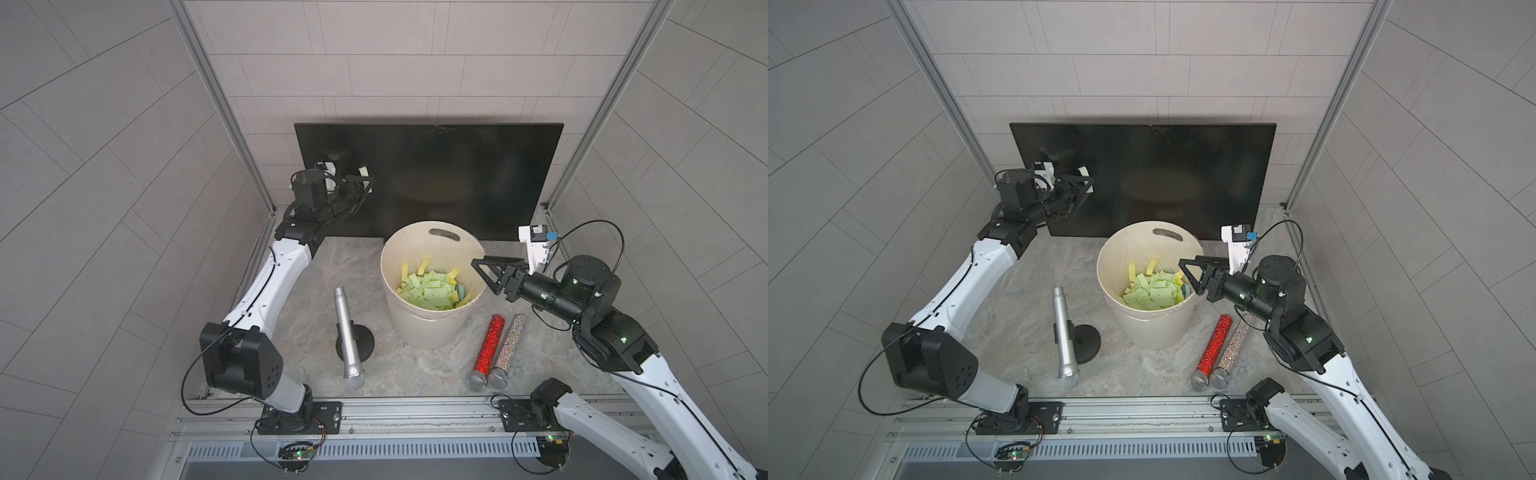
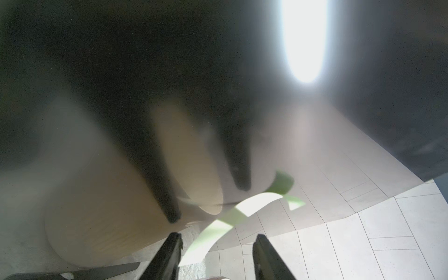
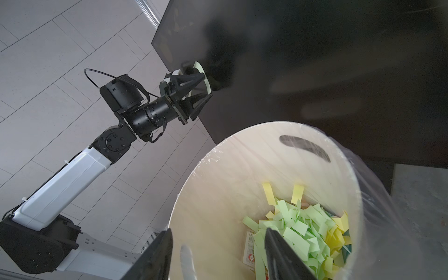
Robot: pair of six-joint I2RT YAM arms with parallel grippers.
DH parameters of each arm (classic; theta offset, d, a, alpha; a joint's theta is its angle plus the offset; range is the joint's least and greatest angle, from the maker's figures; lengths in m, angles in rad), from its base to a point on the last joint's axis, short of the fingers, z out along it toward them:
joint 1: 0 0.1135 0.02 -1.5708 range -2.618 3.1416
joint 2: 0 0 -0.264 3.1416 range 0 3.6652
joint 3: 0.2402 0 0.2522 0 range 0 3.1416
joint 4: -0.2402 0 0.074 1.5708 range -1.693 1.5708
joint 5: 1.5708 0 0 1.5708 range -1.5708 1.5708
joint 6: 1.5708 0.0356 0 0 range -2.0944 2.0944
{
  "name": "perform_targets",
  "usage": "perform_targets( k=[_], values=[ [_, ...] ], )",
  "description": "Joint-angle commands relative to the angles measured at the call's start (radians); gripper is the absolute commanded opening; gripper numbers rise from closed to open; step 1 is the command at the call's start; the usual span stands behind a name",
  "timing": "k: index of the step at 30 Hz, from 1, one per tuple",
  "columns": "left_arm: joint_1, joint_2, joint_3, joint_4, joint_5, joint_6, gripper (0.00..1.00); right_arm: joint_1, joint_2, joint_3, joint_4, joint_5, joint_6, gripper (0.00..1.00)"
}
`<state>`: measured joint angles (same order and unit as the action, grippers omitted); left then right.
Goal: Remove the sticky note from the monitor
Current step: Tear off the sticky note from the monitor.
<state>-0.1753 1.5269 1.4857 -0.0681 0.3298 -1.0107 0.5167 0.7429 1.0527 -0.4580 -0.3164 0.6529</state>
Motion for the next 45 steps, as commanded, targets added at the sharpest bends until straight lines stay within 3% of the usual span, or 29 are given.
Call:
perform_targets(
  k=[1, 16, 35, 45],
  values=[
    [0.006, 0.01, -0.017, -0.008, -0.026, -0.022, 0.49, -0.004, -0.013, 0.01, -0.005, 0.008, -0.012, 0.62],
    [-0.002, 0.039, 0.009, 0.013, -0.002, -0.045, 0.38, -0.004, -0.013, 0.014, -0.008, 0.012, -0.016, 0.62],
    [-0.003, 0.026, 0.006, -0.031, -0.021, -0.019, 0.01, -0.006, -0.01, 0.036, -0.02, 0.018, -0.027, 0.62],
    [-0.006, -0.02, -0.032, -0.025, -0.02, -0.005, 0.0, -0.006, -0.013, 0.037, -0.023, 0.019, -0.027, 0.62]
  ],
)
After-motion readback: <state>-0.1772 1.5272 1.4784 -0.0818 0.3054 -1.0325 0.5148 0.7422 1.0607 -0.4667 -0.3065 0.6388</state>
